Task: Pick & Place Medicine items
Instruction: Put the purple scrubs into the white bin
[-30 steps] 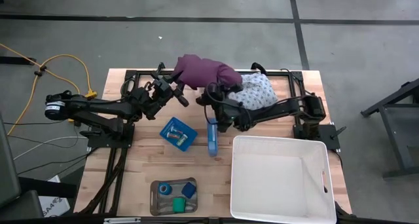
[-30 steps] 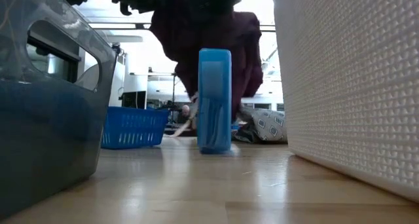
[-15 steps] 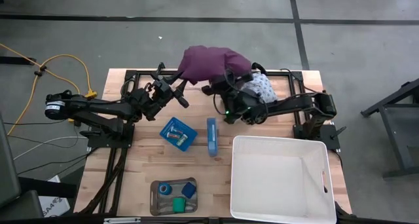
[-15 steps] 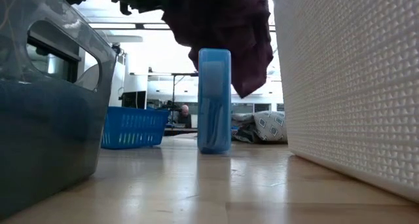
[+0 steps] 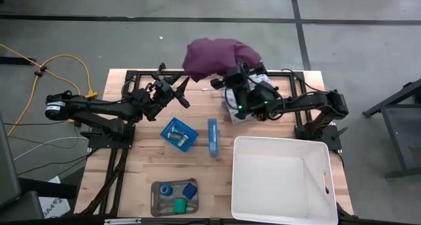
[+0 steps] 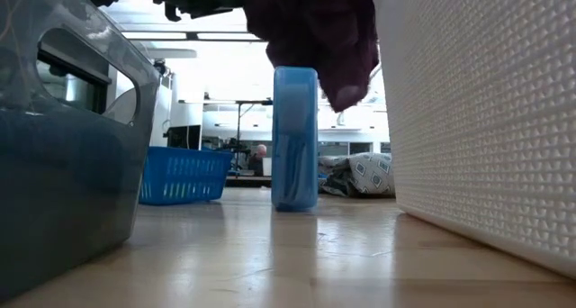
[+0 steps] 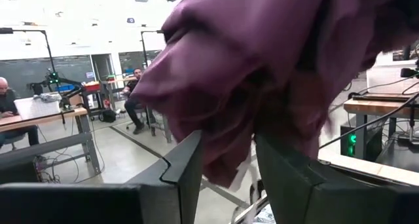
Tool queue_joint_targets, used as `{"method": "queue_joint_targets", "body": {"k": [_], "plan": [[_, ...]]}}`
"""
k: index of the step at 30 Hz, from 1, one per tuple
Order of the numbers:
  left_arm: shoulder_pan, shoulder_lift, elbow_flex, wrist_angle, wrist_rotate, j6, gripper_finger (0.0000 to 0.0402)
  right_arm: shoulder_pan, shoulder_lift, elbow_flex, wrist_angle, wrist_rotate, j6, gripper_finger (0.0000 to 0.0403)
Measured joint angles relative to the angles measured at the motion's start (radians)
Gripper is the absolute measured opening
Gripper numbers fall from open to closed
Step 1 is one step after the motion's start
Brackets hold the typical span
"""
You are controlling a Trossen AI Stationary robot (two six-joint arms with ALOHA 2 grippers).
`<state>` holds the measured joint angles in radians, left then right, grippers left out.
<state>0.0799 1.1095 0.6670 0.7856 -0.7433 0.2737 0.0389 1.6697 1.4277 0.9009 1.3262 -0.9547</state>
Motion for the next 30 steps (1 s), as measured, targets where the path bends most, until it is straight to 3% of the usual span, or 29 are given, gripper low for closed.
{"method": "queue_joint_targets", "body": {"k": [30], "plan": [[0.000,0.000,0.000,-0.003,0.001,-0.010,0.0136,0.261,-0.300,0.000,-0.116,0.018,-0.022,0.0027]]}}
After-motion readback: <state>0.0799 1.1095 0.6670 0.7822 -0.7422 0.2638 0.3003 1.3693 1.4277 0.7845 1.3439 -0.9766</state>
